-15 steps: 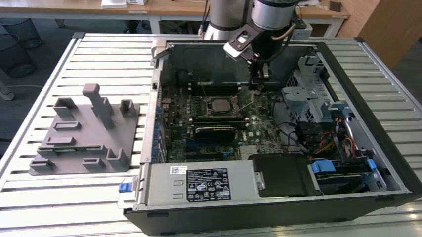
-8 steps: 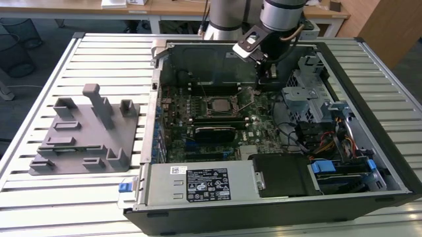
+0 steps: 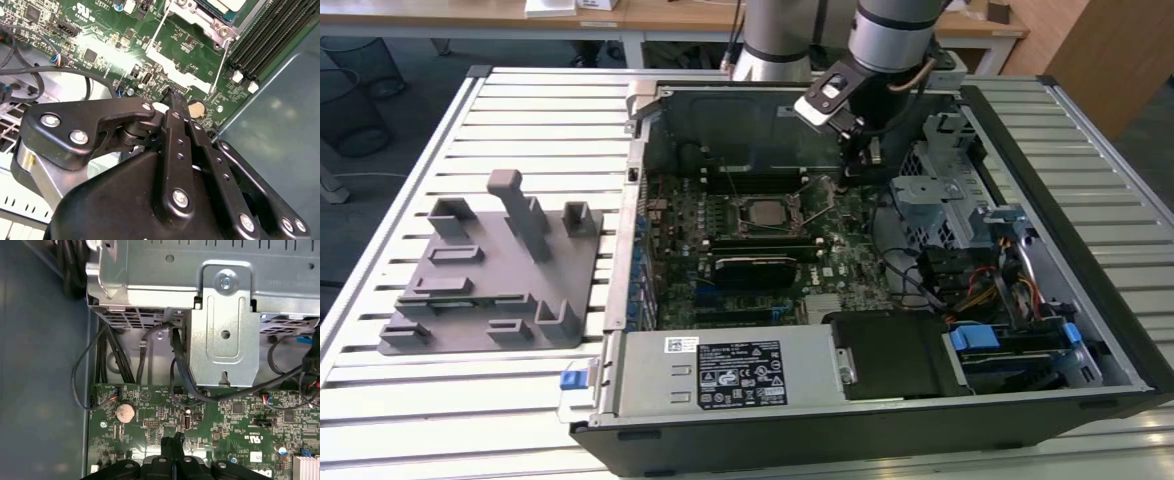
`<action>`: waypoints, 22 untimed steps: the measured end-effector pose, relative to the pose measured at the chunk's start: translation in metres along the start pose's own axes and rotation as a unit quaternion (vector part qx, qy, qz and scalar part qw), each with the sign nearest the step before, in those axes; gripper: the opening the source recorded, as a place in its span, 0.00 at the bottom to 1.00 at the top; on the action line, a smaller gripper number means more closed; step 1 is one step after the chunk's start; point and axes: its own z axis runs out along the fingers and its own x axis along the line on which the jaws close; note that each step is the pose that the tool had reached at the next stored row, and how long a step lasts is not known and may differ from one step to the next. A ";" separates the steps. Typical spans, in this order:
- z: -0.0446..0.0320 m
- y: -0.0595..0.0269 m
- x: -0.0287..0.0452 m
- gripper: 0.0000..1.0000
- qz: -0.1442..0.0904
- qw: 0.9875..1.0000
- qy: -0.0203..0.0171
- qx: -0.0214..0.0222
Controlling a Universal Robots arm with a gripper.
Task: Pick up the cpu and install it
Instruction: 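Close the cpu cover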
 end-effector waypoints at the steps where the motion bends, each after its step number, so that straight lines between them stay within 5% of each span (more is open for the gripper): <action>1: 0.0017 0.0000 0.0000 0.11 0.000 1.000 0.000 0.000; 22: 0.0045 -0.0070 0.0002 0.11 0.000 1.000 0.000 0.000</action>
